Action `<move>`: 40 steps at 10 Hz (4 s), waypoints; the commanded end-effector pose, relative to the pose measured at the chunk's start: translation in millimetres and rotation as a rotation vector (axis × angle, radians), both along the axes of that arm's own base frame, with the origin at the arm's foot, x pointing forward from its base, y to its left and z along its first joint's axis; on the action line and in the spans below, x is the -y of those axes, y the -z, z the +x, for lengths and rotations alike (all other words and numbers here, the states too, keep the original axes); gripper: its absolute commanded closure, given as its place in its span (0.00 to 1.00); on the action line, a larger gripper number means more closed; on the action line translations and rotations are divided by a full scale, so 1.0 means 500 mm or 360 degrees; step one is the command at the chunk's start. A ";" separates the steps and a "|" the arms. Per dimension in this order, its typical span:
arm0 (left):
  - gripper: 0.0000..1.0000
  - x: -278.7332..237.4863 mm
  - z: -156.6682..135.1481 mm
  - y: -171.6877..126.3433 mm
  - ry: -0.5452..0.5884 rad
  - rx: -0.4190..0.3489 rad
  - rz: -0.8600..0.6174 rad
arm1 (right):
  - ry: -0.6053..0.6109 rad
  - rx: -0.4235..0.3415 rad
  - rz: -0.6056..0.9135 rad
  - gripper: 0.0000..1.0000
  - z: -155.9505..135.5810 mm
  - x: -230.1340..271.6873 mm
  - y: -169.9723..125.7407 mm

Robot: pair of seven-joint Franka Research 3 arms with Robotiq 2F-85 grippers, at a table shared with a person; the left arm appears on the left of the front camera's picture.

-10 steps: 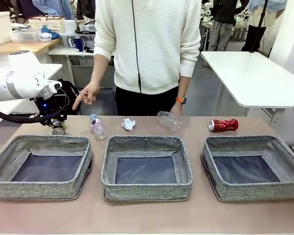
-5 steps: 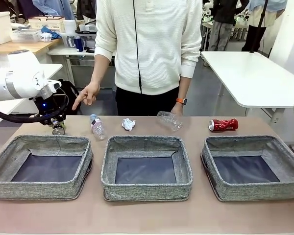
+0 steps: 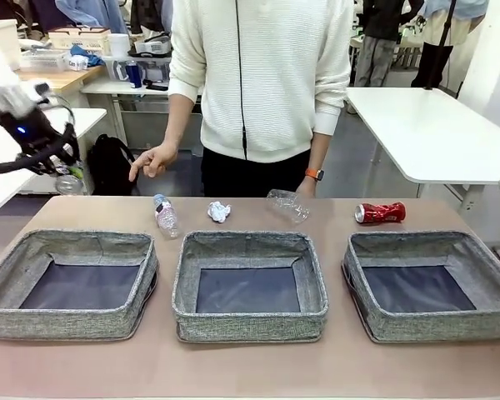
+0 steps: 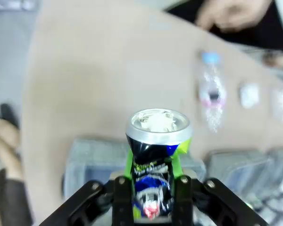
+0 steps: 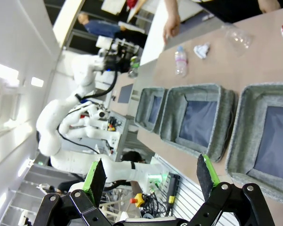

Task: Sort the waste into the appropriate baskets.
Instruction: Pick up the waste item pointed out by the person, then place the picked waste into the Fabric basket indicated by the person.

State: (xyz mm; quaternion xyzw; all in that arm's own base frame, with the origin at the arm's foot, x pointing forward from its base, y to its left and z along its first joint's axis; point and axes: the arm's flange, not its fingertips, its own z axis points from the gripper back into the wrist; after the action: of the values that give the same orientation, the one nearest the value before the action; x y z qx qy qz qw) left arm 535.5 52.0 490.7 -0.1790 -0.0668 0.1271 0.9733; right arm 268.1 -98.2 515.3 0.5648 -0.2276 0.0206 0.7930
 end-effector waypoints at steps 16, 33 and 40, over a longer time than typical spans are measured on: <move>0.67 0.509 -0.437 -0.394 0.0349 -0.0225 0.0299 | 0.0003 0.0008 0.0029 0.00 0.003 0.000 -0.010; 0.67 0.872 -0.412 -0.508 0.0419 -0.0153 0.0292 | 0.0003 0.0008 0.0029 0.00 0.003 0.000 -0.010; 0.67 0.847 -0.406 -0.567 0.0587 -0.0086 0.0272 | 0.0003 0.0008 0.0029 0.00 0.003 0.000 -0.010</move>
State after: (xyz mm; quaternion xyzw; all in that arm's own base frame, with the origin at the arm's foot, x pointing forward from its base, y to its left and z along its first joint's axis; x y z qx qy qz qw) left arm 332.1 -375.1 774.6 -0.1064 -0.0141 -0.0458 0.9932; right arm 267.5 -98.8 515.7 0.5648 -0.2276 0.0200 0.7930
